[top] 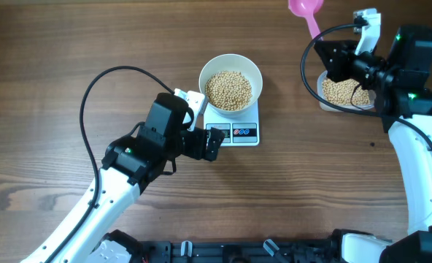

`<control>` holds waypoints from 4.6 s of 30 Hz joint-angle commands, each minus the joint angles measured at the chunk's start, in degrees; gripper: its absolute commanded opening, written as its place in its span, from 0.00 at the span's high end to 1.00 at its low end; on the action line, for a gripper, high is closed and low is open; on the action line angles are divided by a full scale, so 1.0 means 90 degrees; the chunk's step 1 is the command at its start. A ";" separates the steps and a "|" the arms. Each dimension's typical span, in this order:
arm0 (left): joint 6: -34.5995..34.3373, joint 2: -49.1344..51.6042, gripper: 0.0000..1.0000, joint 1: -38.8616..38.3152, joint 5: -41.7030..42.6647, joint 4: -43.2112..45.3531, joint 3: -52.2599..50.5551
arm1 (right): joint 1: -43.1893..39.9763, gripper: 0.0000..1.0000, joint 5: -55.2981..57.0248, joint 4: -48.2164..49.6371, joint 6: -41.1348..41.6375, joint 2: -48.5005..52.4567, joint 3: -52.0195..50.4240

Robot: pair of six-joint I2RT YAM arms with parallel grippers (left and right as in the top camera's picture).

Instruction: Scoop item into bowl and weigh 150g on scale

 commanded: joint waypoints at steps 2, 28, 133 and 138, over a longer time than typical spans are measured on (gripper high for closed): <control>0.0121 0.0002 0.00 -0.0027 -0.0063 0.0019 -0.0005 | 0.0015 0.96 0.0656 0.0041 0.0034 0.0024 0.0068; 0.0121 0.0002 0.00 -0.0027 -0.0063 0.0019 -0.0005 | -0.0345 0.96 0.0794 0.0991 0.2310 0.0022 0.0068; 0.0121 0.0002 0.00 -0.0027 -0.0063 0.0019 -0.0005 | -0.1557 0.00 0.2348 -0.6849 0.3191 -0.2521 0.0019; 0.0121 0.0002 0.00 -0.0027 -0.0063 0.0019 -0.0005 | -0.1557 0.00 0.2455 -0.6662 0.2931 -0.2256 0.0019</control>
